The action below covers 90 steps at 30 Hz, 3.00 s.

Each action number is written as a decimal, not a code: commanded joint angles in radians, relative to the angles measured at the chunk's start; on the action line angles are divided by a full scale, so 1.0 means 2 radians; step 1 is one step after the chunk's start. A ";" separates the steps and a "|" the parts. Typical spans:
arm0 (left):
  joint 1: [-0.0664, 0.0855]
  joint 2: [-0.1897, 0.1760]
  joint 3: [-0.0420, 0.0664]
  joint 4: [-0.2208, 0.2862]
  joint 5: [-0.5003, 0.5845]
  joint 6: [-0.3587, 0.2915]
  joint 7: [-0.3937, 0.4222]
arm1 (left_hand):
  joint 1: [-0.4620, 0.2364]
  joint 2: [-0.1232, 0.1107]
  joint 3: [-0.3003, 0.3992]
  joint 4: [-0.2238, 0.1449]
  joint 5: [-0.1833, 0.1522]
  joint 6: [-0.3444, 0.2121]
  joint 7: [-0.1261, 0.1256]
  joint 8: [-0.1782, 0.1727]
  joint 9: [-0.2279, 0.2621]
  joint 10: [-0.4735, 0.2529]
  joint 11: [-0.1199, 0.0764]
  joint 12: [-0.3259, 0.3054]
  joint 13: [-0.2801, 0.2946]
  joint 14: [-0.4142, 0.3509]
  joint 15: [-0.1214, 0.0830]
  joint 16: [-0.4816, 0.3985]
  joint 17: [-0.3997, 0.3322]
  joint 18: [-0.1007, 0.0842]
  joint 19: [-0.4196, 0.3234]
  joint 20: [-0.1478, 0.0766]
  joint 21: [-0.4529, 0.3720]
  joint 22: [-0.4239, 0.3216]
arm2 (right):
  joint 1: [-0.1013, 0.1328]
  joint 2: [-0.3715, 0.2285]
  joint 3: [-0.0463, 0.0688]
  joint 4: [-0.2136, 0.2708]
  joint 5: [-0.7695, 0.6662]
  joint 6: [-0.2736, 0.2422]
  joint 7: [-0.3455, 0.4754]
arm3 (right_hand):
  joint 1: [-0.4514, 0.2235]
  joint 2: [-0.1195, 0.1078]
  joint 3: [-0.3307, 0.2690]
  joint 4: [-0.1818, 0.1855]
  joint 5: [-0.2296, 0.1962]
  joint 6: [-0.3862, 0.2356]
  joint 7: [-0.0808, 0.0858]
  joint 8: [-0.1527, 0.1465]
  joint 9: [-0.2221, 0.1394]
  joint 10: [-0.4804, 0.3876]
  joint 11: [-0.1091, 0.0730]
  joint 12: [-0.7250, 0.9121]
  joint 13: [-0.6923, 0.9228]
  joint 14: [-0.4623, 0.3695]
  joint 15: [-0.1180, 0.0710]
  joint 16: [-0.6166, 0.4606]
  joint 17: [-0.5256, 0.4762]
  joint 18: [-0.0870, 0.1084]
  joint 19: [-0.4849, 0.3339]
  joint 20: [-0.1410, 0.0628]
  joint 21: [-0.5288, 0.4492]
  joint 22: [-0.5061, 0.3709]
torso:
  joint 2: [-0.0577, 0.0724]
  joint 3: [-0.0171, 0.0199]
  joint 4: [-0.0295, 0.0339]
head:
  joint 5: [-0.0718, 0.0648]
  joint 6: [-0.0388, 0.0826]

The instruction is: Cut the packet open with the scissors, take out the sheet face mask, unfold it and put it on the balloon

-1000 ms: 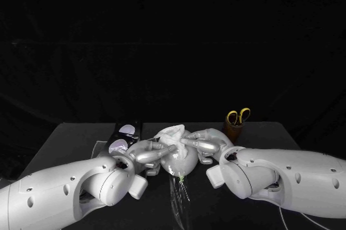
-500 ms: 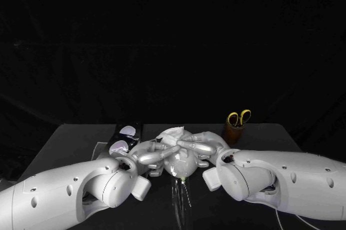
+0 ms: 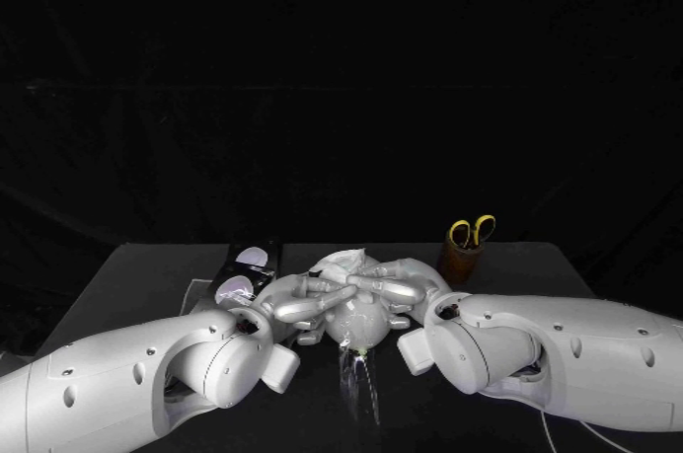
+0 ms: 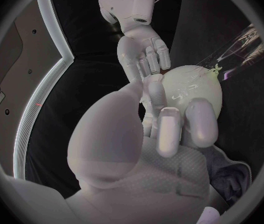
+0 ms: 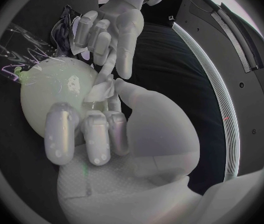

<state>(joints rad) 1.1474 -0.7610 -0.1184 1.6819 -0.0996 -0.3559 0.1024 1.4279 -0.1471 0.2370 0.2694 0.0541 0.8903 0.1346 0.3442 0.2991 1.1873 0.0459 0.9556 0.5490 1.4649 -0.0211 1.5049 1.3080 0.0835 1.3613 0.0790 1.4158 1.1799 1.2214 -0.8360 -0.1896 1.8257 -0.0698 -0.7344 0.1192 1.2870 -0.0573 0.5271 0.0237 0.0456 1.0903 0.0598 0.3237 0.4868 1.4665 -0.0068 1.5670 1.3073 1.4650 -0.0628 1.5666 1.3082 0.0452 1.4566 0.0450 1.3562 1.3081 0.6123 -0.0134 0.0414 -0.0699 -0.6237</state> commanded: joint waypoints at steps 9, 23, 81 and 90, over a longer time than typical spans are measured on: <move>0.000 0.002 0.001 0.000 0.003 0.001 0.019 | 0.045 0.029 0.035 -0.022 -0.002 0.039 -0.010 0.009 0.001 0.006 -0.008 -0.003 0.004 0.033 -0.006 0.005 0.056 -0.004 0.000 -0.006 0.003 0.005 | -0.001 0.001 0.000 0.002 0.000 0.008 0.009 | -0.001 0.005 0.002 0.000 0.002 0.005 0.000 0.002 0.008 0.052 -0.003 0.002 0.132 0.053 -0.002 0.002 0.131 0.001 0.006 0.000 0.000 0.100 | -0.001 0.0001 0.0000 | -0.001 -0.002; 0.000 0.002 0.001 -0.002 0.011 -0.010 0.025 | 0.038 0.050 0.057 -0.022 -0.002 0.062 -0.024 0.017 0.004 0.024 -0.019 0.001 0.015 0.036 -0.015 0.009 0.066 -0.006 0.004 -0.013 0.006 0.013 | -0.001 0.002 0.000 -0.001 0.000 0.007 0.004 | -0.001 0.005 0.002 0.000 0.002 0.005 0.000 0.002 0.008 0.052 -0.003 0.002 0.132 0.053 -0.002 0.002 0.131 0.001 0.006 0.000 0.000 0.100 | 0.000 -0.0002 0.0004 | 0.001 -0.004; -0.002 -0.059 -0.001 0.021 0.000 0.147 0.017 | -0.021 0.013 0.200 -0.085 -0.002 0.054 -0.028 0.059 0.054 0.046 -0.025 -0.023 0.018 0.038 -0.021 0.011 0.078 -0.007 0.006 -0.020 0.009 0.022 | 0.001 -0.113 -0.001 0.042 -0.126 0.068 -0.050 | 0.001 0.003 0.006 -0.007 0.002 0.004 -0.001 0.003 0.010 0.052 -0.003 0.002 0.132 0.053 -0.002 0.002 0.131 0.001 0.005 0.000 -0.002 0.099 | 0.000 0.0003 -0.0001 | -0.003 -0.028; -0.002 -0.065 -0.002 0.021 -0.017 0.141 -0.022 | -0.025 0.012 0.206 -0.088 -0.002 0.054 -0.028 0.061 0.056 0.046 -0.024 -0.024 0.018 0.038 -0.021 0.011 0.077 -0.007 0.006 -0.020 0.009 0.022 | 0.000 -0.118 -0.001 0.040 -0.150 0.058 -0.054 | 0.001 0.003 0.007 -0.008 0.002 0.004 0.000 0.003 0.010 0.052 -0.003 0.002 0.132 0.053 -0.002 0.002 0.131 0.001 0.005 0.000 -0.003 0.099 | 0.000 0.0002 0.0000 | -0.004 -0.031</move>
<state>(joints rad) 1.1443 -0.8903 -0.1234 1.7212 -0.1089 -0.0878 0.1039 1.3780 -0.1352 0.6392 0.0960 0.0478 0.9981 0.0787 0.4624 0.3032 1.2586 0.0141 0.9127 0.5844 1.4668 -0.0585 1.5207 1.3080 0.0828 1.3737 0.0449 1.4272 1.2232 1.2221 -1.0706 -0.1923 1.9074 -0.3194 -0.6277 0.0208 1.2842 -0.0602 0.5271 0.0227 0.0457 1.0903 0.0597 0.3272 0.4868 1.4663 -0.0067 1.5672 1.3081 1.4646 -0.0624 1.5673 1.3081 0.0442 1.4574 0.0441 1.3553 1.3073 0.6122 -0.0128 0.0409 -0.0779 -0.6839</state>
